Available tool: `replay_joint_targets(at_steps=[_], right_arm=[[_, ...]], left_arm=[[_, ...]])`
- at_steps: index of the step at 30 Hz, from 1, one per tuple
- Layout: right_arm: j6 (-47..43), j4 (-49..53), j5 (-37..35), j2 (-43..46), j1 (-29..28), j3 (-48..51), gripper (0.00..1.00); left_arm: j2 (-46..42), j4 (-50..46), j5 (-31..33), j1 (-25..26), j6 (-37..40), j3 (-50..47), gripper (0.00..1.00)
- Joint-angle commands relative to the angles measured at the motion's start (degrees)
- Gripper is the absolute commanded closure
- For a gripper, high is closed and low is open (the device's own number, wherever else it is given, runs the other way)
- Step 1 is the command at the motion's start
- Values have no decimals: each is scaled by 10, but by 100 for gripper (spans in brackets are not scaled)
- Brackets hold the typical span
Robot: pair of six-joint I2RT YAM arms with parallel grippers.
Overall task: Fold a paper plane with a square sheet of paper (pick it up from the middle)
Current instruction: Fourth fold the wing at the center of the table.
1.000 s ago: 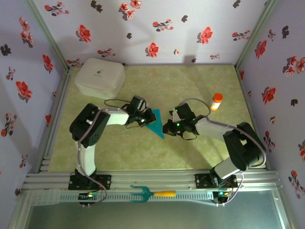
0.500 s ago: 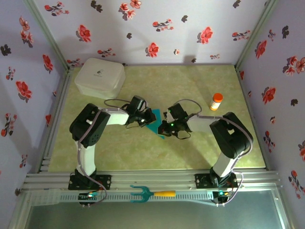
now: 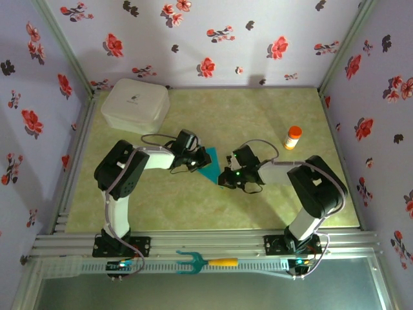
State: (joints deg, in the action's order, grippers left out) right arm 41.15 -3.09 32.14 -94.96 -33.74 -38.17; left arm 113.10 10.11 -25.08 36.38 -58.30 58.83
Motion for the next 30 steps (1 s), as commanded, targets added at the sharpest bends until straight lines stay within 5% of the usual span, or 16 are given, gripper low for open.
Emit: replay_joint_targets(at_steps=[1,14,30], right_arm=[[21,1,10,14,3,35,94],[13,65,11,125,14,6,94],[58,11,1,-72,17,-126,95]], left_arm=[[12,-33,27,-2,8,-6,100],[7,-18,26,1,0,-16,100],[9,-17,22,2,2,-10,100]])
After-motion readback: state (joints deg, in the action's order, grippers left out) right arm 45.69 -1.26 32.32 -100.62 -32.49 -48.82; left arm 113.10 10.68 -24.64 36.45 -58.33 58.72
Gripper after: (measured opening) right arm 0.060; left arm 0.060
